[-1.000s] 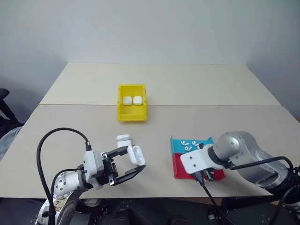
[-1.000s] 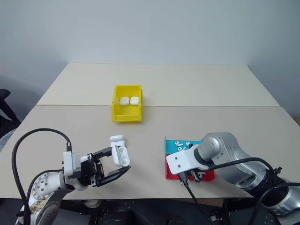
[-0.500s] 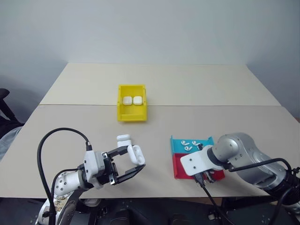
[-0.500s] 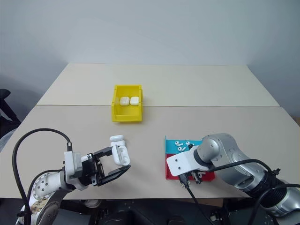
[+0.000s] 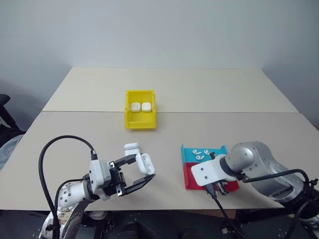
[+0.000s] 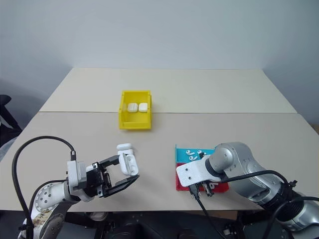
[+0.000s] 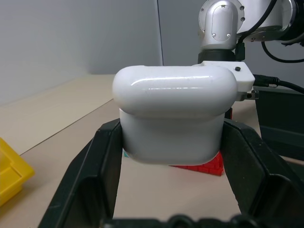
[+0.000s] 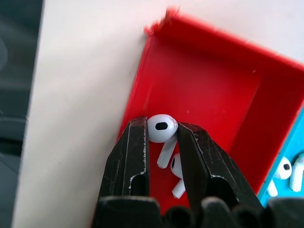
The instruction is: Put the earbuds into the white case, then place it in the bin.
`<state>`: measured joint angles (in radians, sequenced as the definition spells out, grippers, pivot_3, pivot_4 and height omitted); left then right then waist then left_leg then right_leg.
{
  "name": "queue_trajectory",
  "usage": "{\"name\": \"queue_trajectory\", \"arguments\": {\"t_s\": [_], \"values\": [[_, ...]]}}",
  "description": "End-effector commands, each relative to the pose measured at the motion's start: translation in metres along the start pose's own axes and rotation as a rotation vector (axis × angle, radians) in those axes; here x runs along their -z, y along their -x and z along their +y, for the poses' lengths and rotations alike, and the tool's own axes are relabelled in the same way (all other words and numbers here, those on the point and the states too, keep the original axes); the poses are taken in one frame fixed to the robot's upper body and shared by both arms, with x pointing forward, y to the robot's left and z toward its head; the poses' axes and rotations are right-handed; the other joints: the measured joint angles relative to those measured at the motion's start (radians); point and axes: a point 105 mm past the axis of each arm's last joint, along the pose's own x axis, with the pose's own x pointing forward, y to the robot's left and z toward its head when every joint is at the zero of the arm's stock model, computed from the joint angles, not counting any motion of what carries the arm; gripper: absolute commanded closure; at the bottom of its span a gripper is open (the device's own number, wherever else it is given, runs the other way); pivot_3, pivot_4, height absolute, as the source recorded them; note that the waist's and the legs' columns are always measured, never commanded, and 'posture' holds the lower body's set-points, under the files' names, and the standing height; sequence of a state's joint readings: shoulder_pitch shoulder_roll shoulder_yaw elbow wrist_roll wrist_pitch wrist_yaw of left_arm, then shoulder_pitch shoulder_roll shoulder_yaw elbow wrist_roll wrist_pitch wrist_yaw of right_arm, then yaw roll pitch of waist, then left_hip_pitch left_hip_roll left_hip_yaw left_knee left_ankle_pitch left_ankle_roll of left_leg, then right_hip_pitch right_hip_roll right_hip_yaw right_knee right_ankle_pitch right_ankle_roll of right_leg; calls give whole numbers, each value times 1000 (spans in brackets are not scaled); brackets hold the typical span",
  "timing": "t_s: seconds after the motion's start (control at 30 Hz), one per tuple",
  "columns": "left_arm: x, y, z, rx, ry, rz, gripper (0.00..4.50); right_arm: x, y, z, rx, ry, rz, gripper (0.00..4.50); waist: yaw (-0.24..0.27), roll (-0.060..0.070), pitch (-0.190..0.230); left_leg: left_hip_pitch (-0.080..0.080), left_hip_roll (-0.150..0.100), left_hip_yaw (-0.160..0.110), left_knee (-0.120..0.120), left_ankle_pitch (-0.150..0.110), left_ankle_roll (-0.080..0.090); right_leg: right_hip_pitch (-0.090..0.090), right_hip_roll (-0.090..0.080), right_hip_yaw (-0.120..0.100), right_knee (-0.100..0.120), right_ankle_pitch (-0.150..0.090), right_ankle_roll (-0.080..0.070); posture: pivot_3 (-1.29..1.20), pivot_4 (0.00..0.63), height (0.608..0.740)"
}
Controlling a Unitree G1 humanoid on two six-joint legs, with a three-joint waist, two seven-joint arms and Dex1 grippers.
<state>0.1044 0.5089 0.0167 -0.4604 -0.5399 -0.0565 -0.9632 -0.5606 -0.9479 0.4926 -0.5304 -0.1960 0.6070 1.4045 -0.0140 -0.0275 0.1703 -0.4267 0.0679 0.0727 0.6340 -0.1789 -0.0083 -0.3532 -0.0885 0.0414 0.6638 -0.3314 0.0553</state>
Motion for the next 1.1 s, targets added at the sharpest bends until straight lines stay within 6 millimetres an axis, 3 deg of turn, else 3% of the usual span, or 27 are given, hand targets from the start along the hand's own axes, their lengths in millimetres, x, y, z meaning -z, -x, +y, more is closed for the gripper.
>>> {"name": "queue_trajectory", "arguments": {"t_s": [0.03,0.23,0.33,0.4,0.5,0.63,1.1], "values": [[-28,-8,-1,51,-19,-106,1725,-26,46,-26,163,-103,-224,3495,0,0,0,0,0,0,0,0,0,0,0,0,0,0,0,0,150,740],[-46,-21,4,120,23,-185,1725,-52,112,-59,427,-216,-675,3495,3,0,0,0,0,-1,0,0,0,1,0,-1,-1,0,0,0,150,740],[-49,-27,2,193,26,-186,1725,-68,140,-59,532,-138,-906,3495,3,0,0,-2,0,-1,-1,0,0,0,1,-1,-1,0,0,0,150,740],[-51,-29,3,223,30,-190,1725,-80,150,-49,548,-32,-1035,3495,2,0,0,-2,0,-1,-1,0,0,-1,1,-1,-1,0,0,0,150,740],[-57,-32,5,253,34,-217,1725,-97,153,-35,504,34,-1227,3495,1,0,0,-3,0,-2,-1,0,0,-1,1,-1,-1,0,0,0,150,740],[-59,-36,6,294,47,-218,1725,-110,151,-34,502,49,-1426,3495,-4,0,0,-2,1,-2,-1,0,0,-1,2,-1,0,0,0,0,150,740],[-61,-42,1,318,58,-242,1725,-119,111,-32,406,136,-1447,3495,-1,0,0,-2,1,-2,-1,0,0,-1,2,-1,0,0,0,0,150,740]]}}
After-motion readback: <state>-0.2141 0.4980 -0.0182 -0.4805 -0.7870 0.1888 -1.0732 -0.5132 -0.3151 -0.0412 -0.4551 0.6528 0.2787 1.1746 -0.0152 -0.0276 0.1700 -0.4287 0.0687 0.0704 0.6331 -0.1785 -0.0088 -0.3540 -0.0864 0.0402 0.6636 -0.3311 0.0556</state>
